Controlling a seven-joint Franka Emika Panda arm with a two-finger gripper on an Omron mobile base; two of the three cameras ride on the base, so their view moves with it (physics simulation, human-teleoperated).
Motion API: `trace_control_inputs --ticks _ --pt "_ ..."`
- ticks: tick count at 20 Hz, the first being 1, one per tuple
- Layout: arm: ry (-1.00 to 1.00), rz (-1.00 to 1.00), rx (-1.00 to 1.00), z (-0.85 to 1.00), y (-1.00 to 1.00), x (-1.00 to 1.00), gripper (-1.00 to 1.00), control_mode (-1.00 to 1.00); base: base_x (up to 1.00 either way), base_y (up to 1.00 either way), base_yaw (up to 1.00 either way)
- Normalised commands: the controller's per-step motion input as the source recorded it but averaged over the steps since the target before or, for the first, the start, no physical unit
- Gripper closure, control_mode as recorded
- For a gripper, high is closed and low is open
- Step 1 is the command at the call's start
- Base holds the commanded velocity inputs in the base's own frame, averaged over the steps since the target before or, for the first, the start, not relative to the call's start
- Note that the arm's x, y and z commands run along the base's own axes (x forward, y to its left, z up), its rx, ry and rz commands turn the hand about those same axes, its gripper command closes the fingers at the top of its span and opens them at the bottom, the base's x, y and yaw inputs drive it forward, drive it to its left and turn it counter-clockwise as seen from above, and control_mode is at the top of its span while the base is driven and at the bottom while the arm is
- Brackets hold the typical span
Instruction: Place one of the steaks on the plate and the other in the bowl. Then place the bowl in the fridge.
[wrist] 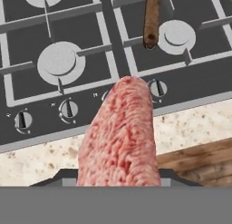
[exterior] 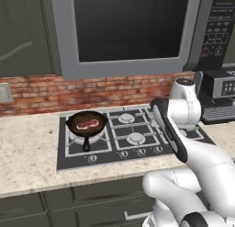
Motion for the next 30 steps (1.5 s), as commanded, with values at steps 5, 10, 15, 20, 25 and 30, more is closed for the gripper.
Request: trace_control_inputs --ticks 5,10,15,20,25,30 --pt "0.00 0.00 0.00 0.00 0.00 0.00 1.00 1.00 -0.03 -0.97 0.00" --pt "0.00 0.00 0.00 0.00 0.00 0.00 1.00 1.00 0.00 -1.00 0.00" --pt "0.00 0.00 0.00 0.00 0.00 0.00 1.00 1.00 0.06 -1.00 0.00" --pt "0.00 0.00 0.00 0.00 0.00 0.00 1.00 1.00 0.23 -1.00 0.00" --pt "0.00 0.02 0.00 -0.05 -0.29 0.15 1.00 -1.00 0.15 -0.59 0.00" --pt "0.00 0.06 0.00 -0.03 -0.36 0.55 1.00 -1.00 0.00 0.00 0.00"
